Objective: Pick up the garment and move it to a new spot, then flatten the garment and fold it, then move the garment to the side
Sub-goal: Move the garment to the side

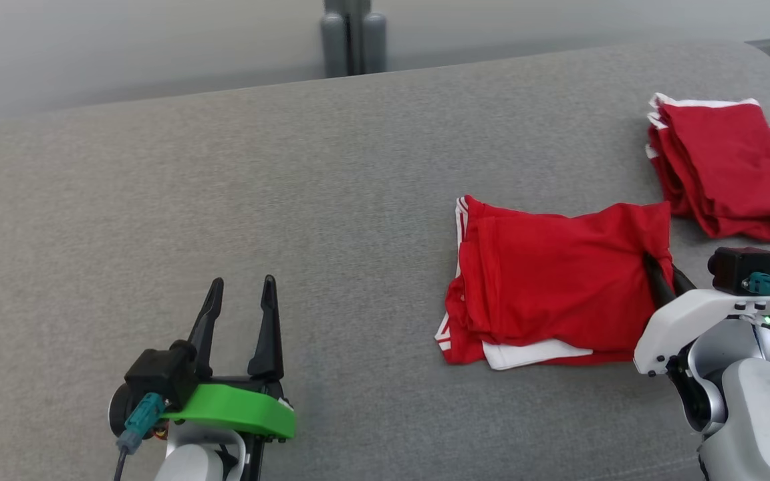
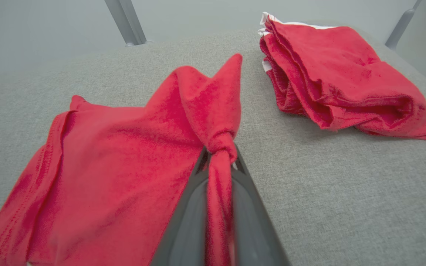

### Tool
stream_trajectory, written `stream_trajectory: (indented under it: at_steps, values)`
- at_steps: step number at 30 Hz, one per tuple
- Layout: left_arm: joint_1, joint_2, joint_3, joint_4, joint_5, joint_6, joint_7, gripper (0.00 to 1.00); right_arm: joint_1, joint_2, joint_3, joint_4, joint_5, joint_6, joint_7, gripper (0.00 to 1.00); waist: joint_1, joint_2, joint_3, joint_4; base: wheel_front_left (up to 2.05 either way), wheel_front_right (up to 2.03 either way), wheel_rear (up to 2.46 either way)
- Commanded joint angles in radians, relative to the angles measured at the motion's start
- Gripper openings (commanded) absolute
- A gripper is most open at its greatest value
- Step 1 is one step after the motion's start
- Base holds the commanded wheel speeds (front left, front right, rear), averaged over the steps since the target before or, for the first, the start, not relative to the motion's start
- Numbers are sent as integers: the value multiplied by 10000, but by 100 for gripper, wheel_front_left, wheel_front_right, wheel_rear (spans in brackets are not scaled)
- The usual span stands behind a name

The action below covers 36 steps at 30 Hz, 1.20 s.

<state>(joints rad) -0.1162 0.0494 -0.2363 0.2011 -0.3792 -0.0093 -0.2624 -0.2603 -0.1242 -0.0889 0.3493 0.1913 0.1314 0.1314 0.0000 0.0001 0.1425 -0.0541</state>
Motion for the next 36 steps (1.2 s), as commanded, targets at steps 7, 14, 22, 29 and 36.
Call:
stream_trajectory:
  at_steps: [7,14,22,29,36]
  values:
    - [-388,32,-249,170,136,-81,-28,100,-135,174,-38,-91,27,-15,-145,0,0,-1,402,-1965,0,0,0]
    - [-400,35,-210,231,142,-51,-29,100,-512,109,82,-49,-122,-13,-285,0,0,-1,350,-1519,0,0,0]
    - [-217,34,-184,211,-70,29,-28,100,-1851,-175,-465,214,-416,-13,72,0,0,-1,190,-681,0,0,0]
    - [-118,34,-192,80,-258,145,-28,100,-2970,-1018,-987,592,-965,-15,544,0,0,-1,51,50,0,0,0]
    - [-113,32,-211,-7,-283,143,-28,100,-3590,-2068,-1511,748,-1323,-13,1064,0,0,-1,254,546,0,0,0]
